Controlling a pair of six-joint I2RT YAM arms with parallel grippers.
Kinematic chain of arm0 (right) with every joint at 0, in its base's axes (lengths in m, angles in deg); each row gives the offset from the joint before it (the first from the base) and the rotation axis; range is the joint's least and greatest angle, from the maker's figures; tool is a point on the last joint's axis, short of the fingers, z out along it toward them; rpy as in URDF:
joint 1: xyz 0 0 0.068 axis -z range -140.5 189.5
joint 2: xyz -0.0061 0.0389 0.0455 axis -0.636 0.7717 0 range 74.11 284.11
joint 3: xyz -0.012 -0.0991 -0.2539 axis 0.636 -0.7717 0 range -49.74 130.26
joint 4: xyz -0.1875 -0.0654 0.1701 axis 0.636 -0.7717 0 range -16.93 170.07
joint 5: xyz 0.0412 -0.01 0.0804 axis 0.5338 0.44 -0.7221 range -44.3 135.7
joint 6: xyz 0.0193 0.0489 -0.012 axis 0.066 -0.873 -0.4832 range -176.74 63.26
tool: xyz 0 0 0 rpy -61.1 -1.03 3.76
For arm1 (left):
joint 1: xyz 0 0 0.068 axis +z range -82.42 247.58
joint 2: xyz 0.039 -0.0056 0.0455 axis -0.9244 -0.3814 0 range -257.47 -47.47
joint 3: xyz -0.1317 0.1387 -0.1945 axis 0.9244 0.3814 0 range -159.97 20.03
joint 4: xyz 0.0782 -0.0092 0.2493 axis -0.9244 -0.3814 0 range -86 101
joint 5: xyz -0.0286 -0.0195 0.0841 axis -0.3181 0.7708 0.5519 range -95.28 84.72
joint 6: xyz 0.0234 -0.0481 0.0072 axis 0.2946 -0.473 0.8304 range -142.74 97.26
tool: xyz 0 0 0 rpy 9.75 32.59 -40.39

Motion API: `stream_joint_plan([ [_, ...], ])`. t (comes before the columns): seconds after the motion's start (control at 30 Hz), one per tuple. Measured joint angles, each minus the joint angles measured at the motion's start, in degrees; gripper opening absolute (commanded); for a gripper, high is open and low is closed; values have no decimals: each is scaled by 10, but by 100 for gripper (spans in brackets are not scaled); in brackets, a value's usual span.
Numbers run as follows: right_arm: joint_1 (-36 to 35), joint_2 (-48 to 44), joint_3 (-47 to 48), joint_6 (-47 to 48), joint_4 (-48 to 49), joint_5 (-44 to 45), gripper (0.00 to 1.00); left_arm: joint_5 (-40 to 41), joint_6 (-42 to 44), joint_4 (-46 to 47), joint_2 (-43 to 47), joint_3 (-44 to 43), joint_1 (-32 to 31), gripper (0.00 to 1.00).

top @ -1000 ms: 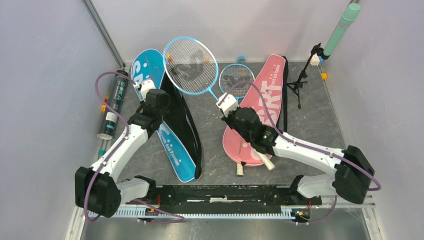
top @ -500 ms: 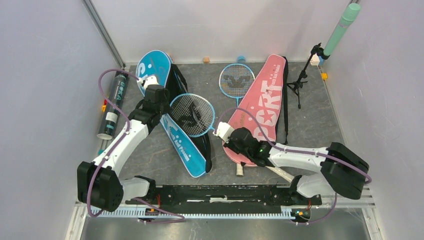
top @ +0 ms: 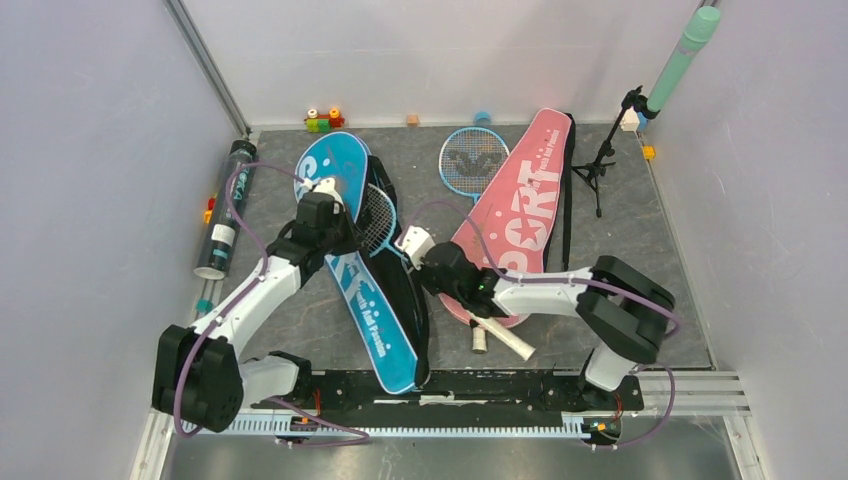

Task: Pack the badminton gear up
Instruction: Place the racket in the racket bag.

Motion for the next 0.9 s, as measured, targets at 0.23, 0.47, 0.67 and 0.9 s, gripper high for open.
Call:
stream_joint_plan([
  [0.23,9,100,127,-92,17,11,0,-49,-19,43,42,51,-66,2],
  [0.47,25,146,164,-142,51,-72,50,-19,-20,81,44,87,-83,2],
  [0.67,62,96,59,-143,102,-204,81,10,-19,102,42,111,-86,2],
  [0.9,69,-117,-126,-121,95,-282,79,9,-14,162,40,144,-87,2],
])
